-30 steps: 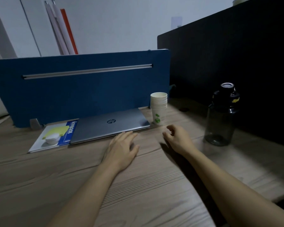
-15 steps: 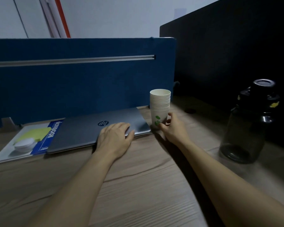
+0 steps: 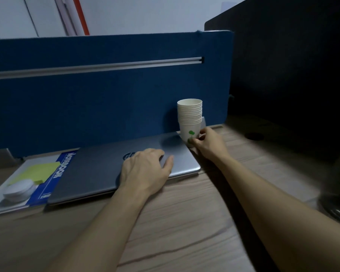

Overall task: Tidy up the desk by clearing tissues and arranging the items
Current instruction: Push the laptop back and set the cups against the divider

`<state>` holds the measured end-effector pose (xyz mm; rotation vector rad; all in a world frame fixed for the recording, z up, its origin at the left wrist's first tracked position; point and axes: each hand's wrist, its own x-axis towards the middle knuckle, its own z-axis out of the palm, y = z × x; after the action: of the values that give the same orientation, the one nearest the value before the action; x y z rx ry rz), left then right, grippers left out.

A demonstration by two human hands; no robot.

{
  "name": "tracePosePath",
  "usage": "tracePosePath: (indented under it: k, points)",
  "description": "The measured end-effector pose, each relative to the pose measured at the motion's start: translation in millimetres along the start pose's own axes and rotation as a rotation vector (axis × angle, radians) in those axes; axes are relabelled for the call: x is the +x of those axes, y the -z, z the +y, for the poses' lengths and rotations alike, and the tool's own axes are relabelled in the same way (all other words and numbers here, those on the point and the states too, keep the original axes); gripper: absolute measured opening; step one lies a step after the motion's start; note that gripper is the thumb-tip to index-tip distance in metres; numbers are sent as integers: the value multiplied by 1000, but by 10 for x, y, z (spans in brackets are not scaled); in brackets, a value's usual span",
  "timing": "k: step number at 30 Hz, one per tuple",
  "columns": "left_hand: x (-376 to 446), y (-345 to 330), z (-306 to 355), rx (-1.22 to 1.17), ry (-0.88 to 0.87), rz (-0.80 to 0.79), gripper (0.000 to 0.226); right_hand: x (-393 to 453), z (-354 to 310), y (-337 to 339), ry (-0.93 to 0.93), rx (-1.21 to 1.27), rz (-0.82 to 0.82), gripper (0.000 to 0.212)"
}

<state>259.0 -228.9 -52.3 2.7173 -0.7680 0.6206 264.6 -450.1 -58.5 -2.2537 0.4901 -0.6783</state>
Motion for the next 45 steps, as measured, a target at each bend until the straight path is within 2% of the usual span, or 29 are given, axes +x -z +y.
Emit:
tracePosePath:
  k: [7, 19, 25, 40, 45]
  points:
    - [-13, -40, -17, -23, -19, 29, 57, 294, -21, -191, -11, -13, -14, 40]
    - [-5, -27, -46, 27, -19, -17, 50, 203, -41, -180, -21, 40, -21, 47]
    - [-152, 18, 70, 18, -29, -46, 47, -339, -22, 83, -48, 81, -33, 55]
    - [-1369, 595, 831, -88, -142, -64, 52, -1963, 20, 1089, -100, 198, -24, 42]
    - [-1710, 728, 1050, -113, -187, -68, 49, -2413, 100, 1445, -117, 221, 28, 41]
